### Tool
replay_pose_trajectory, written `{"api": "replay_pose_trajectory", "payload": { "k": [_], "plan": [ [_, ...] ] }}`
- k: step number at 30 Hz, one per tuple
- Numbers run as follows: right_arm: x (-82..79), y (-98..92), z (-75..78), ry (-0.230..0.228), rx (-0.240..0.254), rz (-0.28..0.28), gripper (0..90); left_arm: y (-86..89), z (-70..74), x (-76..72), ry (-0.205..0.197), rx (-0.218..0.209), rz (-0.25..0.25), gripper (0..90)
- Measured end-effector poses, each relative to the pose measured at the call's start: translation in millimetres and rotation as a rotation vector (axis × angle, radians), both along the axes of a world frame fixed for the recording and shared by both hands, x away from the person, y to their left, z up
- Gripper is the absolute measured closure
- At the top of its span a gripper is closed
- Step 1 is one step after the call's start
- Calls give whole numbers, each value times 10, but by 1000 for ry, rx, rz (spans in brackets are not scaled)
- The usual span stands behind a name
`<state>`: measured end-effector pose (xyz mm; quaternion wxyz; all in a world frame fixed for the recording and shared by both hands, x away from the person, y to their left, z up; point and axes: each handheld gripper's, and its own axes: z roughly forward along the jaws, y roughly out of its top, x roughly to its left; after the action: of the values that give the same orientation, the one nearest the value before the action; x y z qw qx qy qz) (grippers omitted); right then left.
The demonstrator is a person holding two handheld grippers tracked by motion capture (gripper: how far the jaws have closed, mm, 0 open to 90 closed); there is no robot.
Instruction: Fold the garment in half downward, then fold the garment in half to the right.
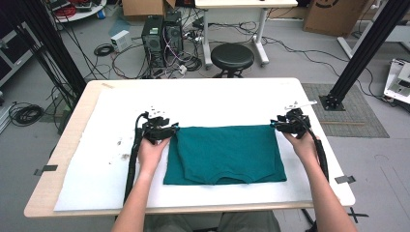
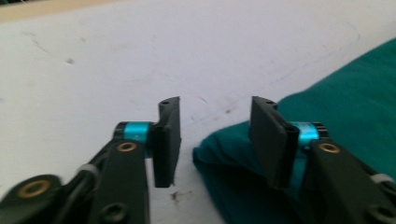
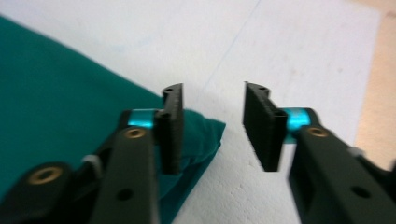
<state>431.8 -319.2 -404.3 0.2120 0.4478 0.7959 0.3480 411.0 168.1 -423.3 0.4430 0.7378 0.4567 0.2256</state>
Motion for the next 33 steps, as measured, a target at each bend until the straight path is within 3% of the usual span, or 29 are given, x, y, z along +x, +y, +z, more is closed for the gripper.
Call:
{"api": "replay_pose_trajectory", "payload": {
  "k": [2, 5, 9, 17, 22, 24, 28, 30, 33],
  "plan": [
    [-69, -39, 82, -33, 38, -20, 457, 50, 79, -59, -23, -15, 3, 414],
    [-222, -89, 203, -98, 90, -66, 422, 99, 211, -189, -62, -4, -5, 345],
    [-421, -154, 327, -170, 155, -71, 373, 173, 353, -407, -122, -29, -52, 332],
    [-600, -248, 452, -205, 244, -10, 273, 316, 428, -717, -184, -70, -169, 309],
    [-626, -318, 505, -237, 296, -33, 216, 402, 436, -811, -186, -62, -196, 311],
    [-625, -322, 509, -244, 284, -26, 219, 429, 427, -848, -209, -55, -192, 313],
    [-624, -291, 506, -237, 253, -16, 271, 492, 390, -933, -235, -81, -171, 313],
    [-626, -279, 510, -257, 238, -10, 273, 510, 377, -971, -239, -99, -180, 312],
    [-614, -276, 517, -297, 227, -3, 273, 513, 358, -1028, -206, -129, -211, 311]
  ]
}}
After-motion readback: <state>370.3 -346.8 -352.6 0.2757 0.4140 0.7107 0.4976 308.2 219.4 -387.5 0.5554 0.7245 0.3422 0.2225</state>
